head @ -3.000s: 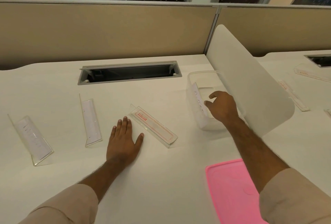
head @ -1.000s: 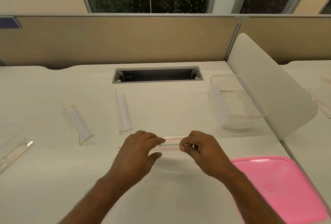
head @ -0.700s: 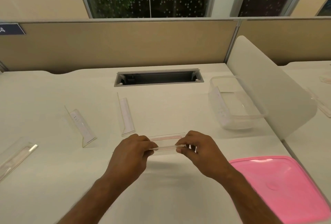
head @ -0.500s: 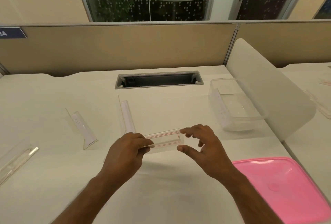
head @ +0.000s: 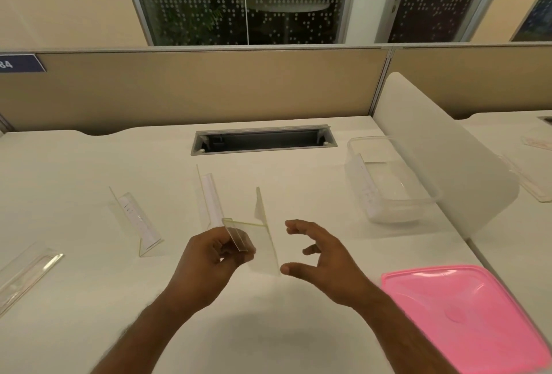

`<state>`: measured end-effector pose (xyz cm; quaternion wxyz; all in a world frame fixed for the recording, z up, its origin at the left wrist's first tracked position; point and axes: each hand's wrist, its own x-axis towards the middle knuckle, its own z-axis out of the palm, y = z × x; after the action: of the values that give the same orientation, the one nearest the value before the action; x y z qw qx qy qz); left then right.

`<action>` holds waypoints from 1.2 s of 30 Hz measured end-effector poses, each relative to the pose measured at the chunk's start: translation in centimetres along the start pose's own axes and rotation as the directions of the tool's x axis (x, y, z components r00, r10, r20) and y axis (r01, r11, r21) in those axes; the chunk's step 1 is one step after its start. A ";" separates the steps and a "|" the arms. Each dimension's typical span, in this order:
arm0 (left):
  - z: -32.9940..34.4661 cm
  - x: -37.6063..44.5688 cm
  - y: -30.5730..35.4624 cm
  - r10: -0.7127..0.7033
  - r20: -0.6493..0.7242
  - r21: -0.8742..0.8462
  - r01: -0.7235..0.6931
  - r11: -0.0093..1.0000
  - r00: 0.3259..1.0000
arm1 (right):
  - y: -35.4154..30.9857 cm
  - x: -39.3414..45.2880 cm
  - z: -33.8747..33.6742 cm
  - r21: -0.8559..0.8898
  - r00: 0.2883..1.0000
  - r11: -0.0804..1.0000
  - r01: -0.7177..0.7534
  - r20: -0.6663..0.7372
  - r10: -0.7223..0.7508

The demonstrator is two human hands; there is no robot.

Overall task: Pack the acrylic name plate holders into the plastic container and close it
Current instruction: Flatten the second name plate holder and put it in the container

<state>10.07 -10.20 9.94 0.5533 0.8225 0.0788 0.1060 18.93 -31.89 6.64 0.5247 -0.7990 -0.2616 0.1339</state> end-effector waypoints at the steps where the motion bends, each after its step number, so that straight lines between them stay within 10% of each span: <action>1: 0.0 -0.1 0.0 -0.020 0.011 -0.053 0.020 0.998 1.000 | 0.0 0.1 0.2 -0.006 0.999 1.000 -0.011 0.040 0.011; 13: 0.0 -0.4 -1.1 -0.095 0.081 -0.302 0.115 0.946 0.992 | 0.9 0.7 0.3 -0.089 0.988 0.995 -0.044 0.143 0.057; 25: -3.0 -0.6 -2.7 0.154 -0.084 0.159 -0.140 0.977 0.984 | 1.3 0.3 -2.5 -0.464 0.996 0.881 -0.093 -0.035 0.087; 36: -2.2 1.0 -3.1 0.226 0.108 0.581 -0.246 0.776 0.968 | 0.2 1.1 -3.1 -0.705 0.998 0.708 -0.050 -0.003 0.067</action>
<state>10.45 -6.85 7.98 0.2540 0.9582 -0.0048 0.1312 21.43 -33.73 7.81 0.1730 -0.9450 -0.2732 0.0498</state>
